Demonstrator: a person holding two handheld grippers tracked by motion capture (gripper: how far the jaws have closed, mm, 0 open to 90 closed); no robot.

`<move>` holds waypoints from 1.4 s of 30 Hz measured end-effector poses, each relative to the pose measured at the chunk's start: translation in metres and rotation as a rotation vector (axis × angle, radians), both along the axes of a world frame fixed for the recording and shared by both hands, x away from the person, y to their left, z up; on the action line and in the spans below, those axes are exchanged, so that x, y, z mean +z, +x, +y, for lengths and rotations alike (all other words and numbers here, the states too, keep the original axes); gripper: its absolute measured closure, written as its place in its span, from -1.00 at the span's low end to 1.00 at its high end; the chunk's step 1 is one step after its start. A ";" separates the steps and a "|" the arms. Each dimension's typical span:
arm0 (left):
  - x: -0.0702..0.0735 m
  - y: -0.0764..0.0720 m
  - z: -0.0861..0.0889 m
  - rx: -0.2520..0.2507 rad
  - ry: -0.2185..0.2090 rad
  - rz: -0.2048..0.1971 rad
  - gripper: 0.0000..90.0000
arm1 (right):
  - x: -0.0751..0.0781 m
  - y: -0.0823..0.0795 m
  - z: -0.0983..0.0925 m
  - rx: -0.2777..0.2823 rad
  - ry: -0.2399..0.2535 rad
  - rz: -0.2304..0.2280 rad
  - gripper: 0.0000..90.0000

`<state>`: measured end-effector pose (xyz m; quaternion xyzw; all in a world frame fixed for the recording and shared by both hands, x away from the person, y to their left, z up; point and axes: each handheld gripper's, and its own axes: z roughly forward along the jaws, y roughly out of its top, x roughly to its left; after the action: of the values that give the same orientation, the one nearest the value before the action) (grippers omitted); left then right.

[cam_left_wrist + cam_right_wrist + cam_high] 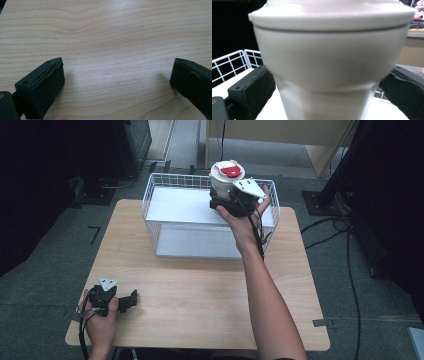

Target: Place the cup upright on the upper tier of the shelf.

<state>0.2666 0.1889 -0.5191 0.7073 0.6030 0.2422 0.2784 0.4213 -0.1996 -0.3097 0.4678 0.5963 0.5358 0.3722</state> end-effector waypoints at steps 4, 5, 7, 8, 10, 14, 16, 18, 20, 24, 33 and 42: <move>0.000 0.000 0.000 0.000 0.000 0.000 -1.00 | -0.003 -0.008 -0.003 0.006 0.005 0.002 -0.98; 0.000 0.000 0.000 0.000 0.000 0.000 -1.00 | -0.003 -0.009 -0.004 0.005 0.007 0.003 -0.98; 0.000 0.000 0.000 0.000 0.000 0.000 -1.00 | -0.004 -0.012 -0.007 0.006 0.013 -0.002 -0.98; 0.000 0.000 0.000 0.000 0.000 0.000 -1.00 | -0.004 -0.012 -0.007 0.006 0.013 -0.002 -0.98; 0.000 0.000 0.000 -0.001 0.001 0.001 -1.00 | -0.005 -0.015 -0.010 0.002 0.019 -0.006 -0.98; 0.000 0.000 0.000 -0.003 0.005 0.002 -1.00 | -0.009 -0.023 -0.015 0.009 0.023 0.000 -0.98; 0.000 0.000 0.000 -0.001 0.003 0.000 -1.00 | -0.012 -0.029 -0.018 0.013 0.023 0.000 -0.98; 0.000 0.000 0.000 -0.001 0.003 0.000 -1.00 | -0.013 -0.031 -0.019 0.017 0.021 0.000 -0.98; 0.000 0.000 0.000 -0.001 0.003 0.000 -1.00 | -0.015 -0.035 -0.020 0.015 0.008 -0.006 -0.98; 0.000 0.000 0.000 -0.001 0.003 0.000 -1.00 | -0.019 -0.044 -0.022 0.023 -0.006 -0.001 -0.98; 0.000 0.000 0.000 -0.001 0.003 0.000 -1.00 | -0.037 -0.062 -0.031 0.038 -0.028 0.010 -0.98; 0.000 0.000 0.000 -0.002 0.002 0.000 -1.00 | -0.057 -0.077 -0.041 0.045 -0.012 0.023 -0.98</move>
<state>0.2665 0.1889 -0.5190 0.7082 0.6020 0.2424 0.2779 0.3445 -0.2407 -0.3671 0.4581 0.6141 0.5348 0.3563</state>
